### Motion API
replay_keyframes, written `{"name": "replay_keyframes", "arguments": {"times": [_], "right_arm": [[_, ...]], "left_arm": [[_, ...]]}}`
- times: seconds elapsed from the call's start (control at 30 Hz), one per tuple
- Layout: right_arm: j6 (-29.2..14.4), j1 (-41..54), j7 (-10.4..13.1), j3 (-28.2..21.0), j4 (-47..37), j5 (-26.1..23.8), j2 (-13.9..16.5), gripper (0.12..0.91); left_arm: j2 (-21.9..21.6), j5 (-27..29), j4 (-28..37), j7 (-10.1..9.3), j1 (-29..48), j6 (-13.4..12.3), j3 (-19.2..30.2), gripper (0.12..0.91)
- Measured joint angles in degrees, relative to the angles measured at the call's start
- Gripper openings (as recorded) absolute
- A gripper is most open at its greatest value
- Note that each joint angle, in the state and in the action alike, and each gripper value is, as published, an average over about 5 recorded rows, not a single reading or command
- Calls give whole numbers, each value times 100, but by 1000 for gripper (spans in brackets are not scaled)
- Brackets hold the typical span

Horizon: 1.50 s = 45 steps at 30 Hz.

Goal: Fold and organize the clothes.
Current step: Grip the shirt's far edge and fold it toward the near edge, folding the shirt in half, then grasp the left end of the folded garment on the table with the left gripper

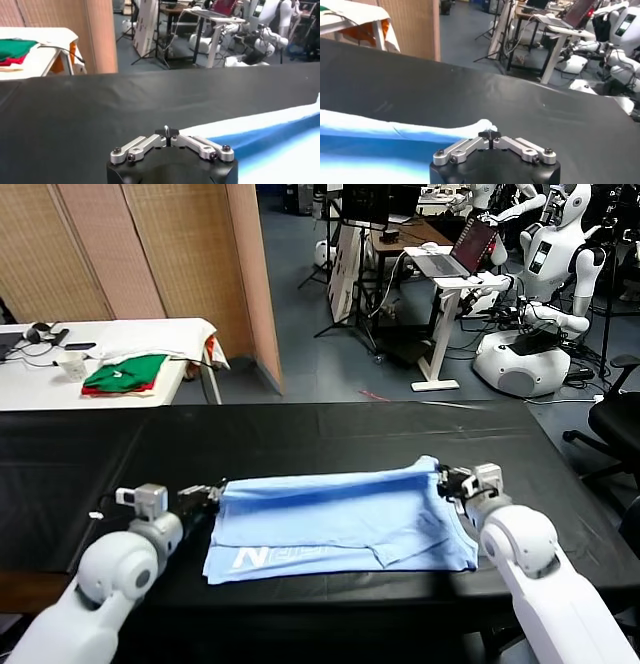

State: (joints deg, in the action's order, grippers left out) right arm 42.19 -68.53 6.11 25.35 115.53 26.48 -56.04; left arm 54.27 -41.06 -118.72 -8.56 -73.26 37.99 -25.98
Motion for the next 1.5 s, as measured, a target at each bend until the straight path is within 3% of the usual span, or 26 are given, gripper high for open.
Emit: {"name": "replay_keyframes", "arguments": {"times": [0.57,0.67,0.77,0.87,0.97,1.1,1.17,1.27,1.5], "right_arm": [[0,-746,-238,166,120,-117,-93,145],[0,-827,-267,250,204,-61,-133,232],[0,-936,-286,399,319,41,-191,413],[1,-1045,-332,626,481,219,-246,602],[1,-1042,-313,853,596,386,-302,768],[1,-772,-26,929,458,487,-433,880],[-1,-562,120,876,290,497,-508,896],[-31,-218,226,720,-26,429,-620,906],[-174,401,209,406,-770,209,-817,907]], "left_arm": [[363,712,-289,182,-1036,-97,-306,150],[399,811,-265,233,-1077,-105,-305,150],[432,865,-300,276,-1135,-101,-328,162],[486,869,-385,262,-1189,-64,-380,272],[541,817,-509,232,-1176,7,-438,460],[569,580,-594,152,-1023,-32,-473,706],[596,317,-550,44,-879,-110,-469,818],[670,-32,-378,-90,-600,-196,-426,894],[856,-175,203,-163,-64,-232,-229,907]]}}
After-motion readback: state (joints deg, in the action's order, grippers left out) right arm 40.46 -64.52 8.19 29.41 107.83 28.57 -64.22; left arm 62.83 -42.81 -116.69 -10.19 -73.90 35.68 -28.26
